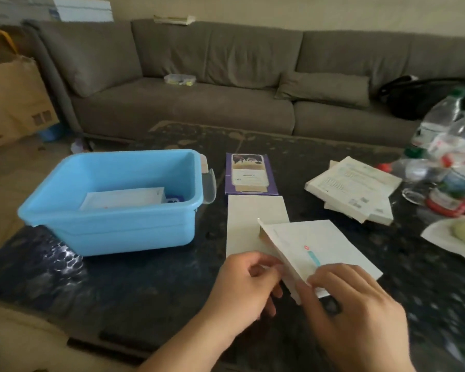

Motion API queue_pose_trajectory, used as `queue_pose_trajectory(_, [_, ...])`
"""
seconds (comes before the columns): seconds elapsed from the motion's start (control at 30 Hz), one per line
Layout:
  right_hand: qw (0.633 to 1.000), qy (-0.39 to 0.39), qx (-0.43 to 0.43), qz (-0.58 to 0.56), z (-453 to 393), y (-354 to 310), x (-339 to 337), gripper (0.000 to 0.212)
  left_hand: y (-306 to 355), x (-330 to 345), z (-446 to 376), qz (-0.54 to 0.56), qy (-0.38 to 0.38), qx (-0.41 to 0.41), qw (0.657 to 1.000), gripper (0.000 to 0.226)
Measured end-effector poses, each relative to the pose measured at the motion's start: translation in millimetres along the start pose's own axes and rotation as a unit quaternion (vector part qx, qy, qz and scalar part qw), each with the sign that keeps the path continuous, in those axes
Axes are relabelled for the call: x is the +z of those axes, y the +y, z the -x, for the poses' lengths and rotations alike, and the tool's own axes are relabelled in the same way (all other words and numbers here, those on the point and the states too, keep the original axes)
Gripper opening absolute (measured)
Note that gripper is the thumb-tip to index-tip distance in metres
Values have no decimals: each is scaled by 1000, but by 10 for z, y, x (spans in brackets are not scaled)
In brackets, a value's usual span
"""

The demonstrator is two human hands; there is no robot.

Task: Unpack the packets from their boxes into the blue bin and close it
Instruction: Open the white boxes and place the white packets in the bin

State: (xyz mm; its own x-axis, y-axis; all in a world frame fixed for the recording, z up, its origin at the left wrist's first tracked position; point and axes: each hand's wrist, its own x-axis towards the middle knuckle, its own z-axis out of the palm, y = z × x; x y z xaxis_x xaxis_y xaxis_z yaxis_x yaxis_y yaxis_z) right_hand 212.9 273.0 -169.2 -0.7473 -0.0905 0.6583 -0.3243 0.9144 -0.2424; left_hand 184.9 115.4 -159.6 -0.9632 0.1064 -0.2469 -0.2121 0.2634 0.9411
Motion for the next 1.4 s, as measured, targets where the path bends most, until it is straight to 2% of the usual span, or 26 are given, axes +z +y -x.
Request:
queue_pose_trajectory(0.23, [998,55,34,-26,66,123,-31,28,95,140,-89,103,-45,-45,993,18])
queue_pose_trajectory(0.37, [996,75,31,-44,107,144,-39,29,110,254,-126,22,-31,-16,999,18])
queue_pose_trajectory(0.67, [996,76,19,-47,175,186,-20,26,102,405,-215,33,37,-13,999,14])
queue_pose_trajectory(0.8, [994,81,35,-59,124,220,-74,29,156,399,-146,34,-15,11,999,13])
queue_pose_trajectory(0.93, [992,86,50,-79,109,251,-71,31,189,261,-59,57,-57,-14,997,13])
queue_pose_trajectory(1.07, [994,71,43,-71,109,250,-42,28,102,-34,-7,168,-70,-62,981,26])
queue_pose_trajectory(1.23, [999,17,3,-31,151,223,17,30,-54,-489,149,371,-58,-102,921,42])
queue_pose_trajectory(1.37, [996,-82,-30,31,122,154,3,7,-145,-804,279,396,-50,-97,912,63])
queue_pose_trajectory(1.4, [995,-91,-34,25,110,137,-32,8,-149,-860,301,400,-44,-93,910,68])
